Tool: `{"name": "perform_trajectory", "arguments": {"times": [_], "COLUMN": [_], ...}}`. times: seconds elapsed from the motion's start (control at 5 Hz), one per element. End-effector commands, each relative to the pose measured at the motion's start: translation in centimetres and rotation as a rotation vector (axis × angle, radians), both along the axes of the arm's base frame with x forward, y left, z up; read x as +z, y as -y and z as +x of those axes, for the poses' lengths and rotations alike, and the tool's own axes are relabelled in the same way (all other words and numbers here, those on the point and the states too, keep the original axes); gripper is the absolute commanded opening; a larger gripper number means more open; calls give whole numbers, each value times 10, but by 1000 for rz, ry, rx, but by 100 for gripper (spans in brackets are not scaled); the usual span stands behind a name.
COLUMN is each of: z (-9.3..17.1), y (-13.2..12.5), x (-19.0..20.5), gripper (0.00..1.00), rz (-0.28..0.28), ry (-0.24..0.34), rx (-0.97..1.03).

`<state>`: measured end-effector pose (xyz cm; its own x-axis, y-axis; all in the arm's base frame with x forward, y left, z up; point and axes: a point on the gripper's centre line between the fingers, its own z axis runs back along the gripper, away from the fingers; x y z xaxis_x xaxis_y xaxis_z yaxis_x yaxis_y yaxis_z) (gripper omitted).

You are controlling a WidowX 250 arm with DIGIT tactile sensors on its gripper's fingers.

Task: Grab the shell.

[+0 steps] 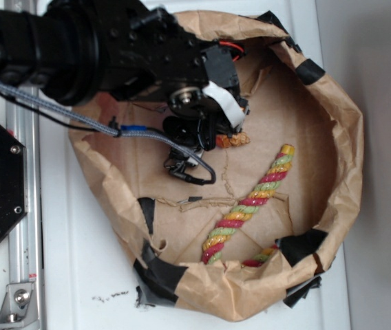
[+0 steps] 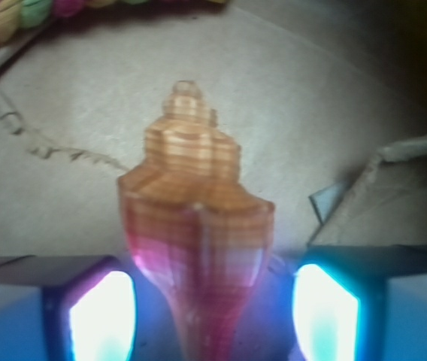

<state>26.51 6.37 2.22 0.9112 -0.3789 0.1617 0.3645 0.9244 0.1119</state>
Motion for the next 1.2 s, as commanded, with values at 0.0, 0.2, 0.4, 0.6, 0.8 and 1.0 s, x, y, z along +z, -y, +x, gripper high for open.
{"name": "perform_trajectory", "arguments": {"times": [0.0,0.2,0.4,0.6,0.8,1.0], "z": [9,6,2,6,12,13], "y": [9,11,18,29,37,42], "x": [12,30,72,115,140,144], "gripper": [0,0,0,0,0,0], "rz": [-2,-3,-73,-90,-96,-98], "ry": [40,47,110,159,147,135], "rx": [-10,6,150,250,309,315]}}
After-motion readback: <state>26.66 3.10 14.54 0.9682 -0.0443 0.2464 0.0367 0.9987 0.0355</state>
